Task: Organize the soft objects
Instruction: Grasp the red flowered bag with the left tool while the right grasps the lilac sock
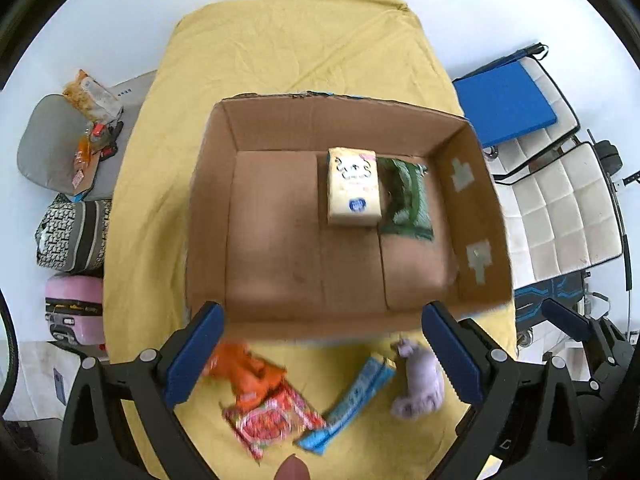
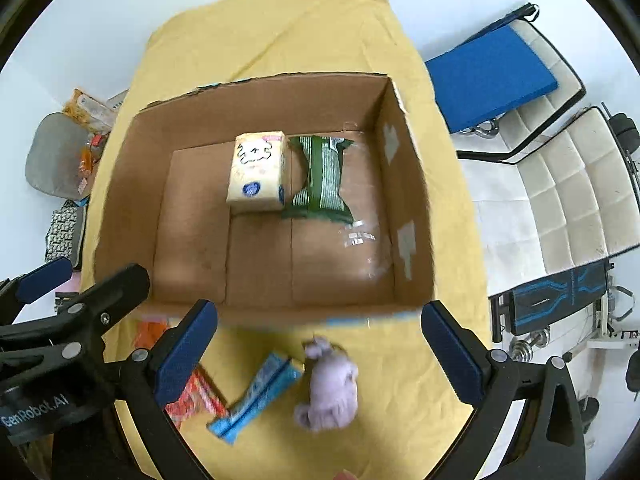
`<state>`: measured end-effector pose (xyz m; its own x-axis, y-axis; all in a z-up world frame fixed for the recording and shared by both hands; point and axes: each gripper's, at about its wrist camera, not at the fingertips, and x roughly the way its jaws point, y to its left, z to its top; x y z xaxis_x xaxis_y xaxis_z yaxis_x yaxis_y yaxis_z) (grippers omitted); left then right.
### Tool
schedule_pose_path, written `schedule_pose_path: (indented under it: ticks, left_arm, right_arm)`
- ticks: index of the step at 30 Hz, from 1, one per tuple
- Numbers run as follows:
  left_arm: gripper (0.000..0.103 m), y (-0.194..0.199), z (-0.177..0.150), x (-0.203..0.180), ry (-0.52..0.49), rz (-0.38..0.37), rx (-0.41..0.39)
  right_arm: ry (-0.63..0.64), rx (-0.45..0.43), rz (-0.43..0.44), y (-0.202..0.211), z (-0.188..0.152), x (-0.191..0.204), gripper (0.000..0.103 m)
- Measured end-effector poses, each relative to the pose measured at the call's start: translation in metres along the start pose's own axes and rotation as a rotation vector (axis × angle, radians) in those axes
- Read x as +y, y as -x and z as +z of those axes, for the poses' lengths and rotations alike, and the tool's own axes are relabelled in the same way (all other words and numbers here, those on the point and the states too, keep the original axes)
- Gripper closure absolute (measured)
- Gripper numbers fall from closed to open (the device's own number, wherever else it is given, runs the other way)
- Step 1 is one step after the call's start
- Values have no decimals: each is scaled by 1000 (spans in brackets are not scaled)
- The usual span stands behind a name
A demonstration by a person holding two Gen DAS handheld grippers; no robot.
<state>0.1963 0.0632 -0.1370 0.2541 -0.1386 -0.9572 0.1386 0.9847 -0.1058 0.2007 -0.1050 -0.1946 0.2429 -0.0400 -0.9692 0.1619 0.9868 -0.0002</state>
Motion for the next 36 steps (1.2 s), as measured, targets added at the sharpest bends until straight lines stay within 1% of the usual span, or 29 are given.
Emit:
schedule_pose_path:
  ticks: [7, 12, 15, 17, 20, 21, 22, 23, 24, 27, 29, 30, 31, 32, 33, 36]
  left_arm:
    - [2, 52, -50, -11, 14, -16, -40]
    - [2, 85, -75, -18, 20, -13, -68]
    - [2, 97, -88, -17, 38, -34, -67]
    - [2, 97, -94, -11, 65, -14, -59]
    - [2, 84, -102, 9, 144, 14, -29]
    - [2, 75, -103, 16, 167, 23, -10]
    - [2, 63, -104, 25, 190, 32, 13]
    - [2, 52, -106, 32, 208, 46, 33]
    - [2, 36, -108, 41, 229, 75, 67]
    - [2, -4, -115, 59, 265, 96, 144]
    - [2, -31, -118, 71, 292, 80, 200]
    - [2, -42, -119, 76, 302, 79, 217]
    - [2, -56, -120, 79, 296, 73, 234]
    - [2, -65, -121, 81, 285, 85, 254]
    - [2, -79, -122, 82, 273, 95, 283]
    - [2, -108, -126, 87, 294, 57, 355]
  right_arm:
    - [12, -52, 13, 62, -54, -11, 0]
    - [32, -83, 45, 103, -87, -15, 0]
    - [36, -77, 82, 117, -100, -18, 0]
    - [21, -66, 87, 117, -107, -24, 0]
    - [-18, -22, 83, 99, -113, -37, 0]
    - [-37, 5, 78, 86, -114, -42, 0]
    - [-48, 28, 75, 76, -115, -45, 0]
    - [-70, 75, 86, 57, -117, -50, 0]
    - [-91, 107, 94, 42, -118, -53, 0]
    - [-150, 193, 129, -1, -122, -58, 0]
    - [-182, 233, 155, -29, -123, -58, 0]
    - [-188, 248, 152, -40, -123, -57, 1]
    - [-192, 264, 155, -52, -123, -54, 2]
    - [-195, 279, 161, -63, -123, -52, 3]
    - [-195, 290, 152, -71, -122, -49, 5]
    - [-194, 326, 142, -97, -118, -43, 12]
